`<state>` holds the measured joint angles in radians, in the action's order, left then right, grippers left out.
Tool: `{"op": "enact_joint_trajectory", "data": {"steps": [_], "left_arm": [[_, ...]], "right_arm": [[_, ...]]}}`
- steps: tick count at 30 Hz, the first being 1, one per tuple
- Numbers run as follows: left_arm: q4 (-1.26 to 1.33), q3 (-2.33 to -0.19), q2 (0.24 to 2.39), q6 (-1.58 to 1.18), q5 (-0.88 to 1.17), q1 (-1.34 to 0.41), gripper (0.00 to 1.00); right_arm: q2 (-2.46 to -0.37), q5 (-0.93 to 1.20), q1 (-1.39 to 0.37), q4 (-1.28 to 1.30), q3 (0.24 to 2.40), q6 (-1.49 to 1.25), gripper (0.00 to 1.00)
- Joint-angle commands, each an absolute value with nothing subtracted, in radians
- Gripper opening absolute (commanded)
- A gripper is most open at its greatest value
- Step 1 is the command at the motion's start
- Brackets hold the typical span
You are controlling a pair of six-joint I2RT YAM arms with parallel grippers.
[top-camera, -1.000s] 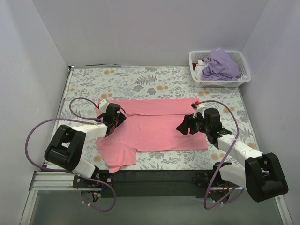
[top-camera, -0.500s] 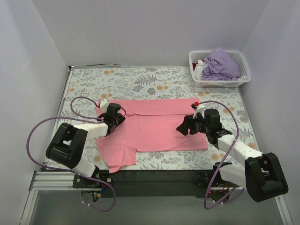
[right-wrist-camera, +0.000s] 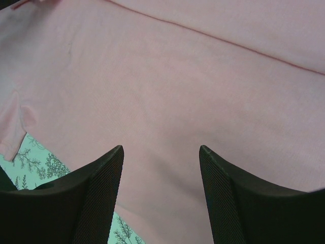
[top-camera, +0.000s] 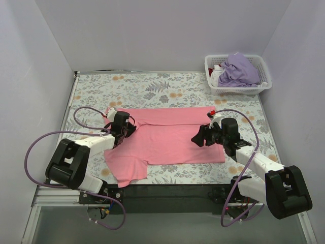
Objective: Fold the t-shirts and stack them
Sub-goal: Fold the tshirt
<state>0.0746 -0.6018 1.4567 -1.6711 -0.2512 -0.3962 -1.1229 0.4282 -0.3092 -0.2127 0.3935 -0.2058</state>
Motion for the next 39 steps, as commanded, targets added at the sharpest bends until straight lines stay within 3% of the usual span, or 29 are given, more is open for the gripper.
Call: {"op": "enact_joint_trajectory", "data": {"steps": [1,10,20,24,31,39], "left_arm": [[0.055,-0.586,1.405,-1.744,-0.199,-0.406,0.00],[0.078,-0.569,1.417,-1.836,-0.150,-0.459,0.07],[0.092,-0.540,1.358,-1.885,-0.118,-0.514,0.40],[0.006,-0.580,1.260,-1.835,-0.216,-0.509,0.51],[-0.201,-0.595,1.157,-1.730,-0.299,-0.405,0.46],[-0.282,-0.549,1.091,-1.605,-0.226,-0.189,0.45]], "right_arm": [[-1.115,0.425,-0.314,-0.252,0.387,-0.190,0.68],[-1.126,0.423,-0.314,-0.252,0.387,-0.184,0.68],[-1.132,0.426,-0.314,-0.252,0.387,-0.181,0.67],[-1.132,0.443,-0.314,-0.253,0.391,-0.181,0.67],[-1.195,0.497,-0.386,-0.334,0.458,-0.282,0.67],[-1.463,0.485,-0.552,-0.442,0.672,-0.462,0.63]]}}
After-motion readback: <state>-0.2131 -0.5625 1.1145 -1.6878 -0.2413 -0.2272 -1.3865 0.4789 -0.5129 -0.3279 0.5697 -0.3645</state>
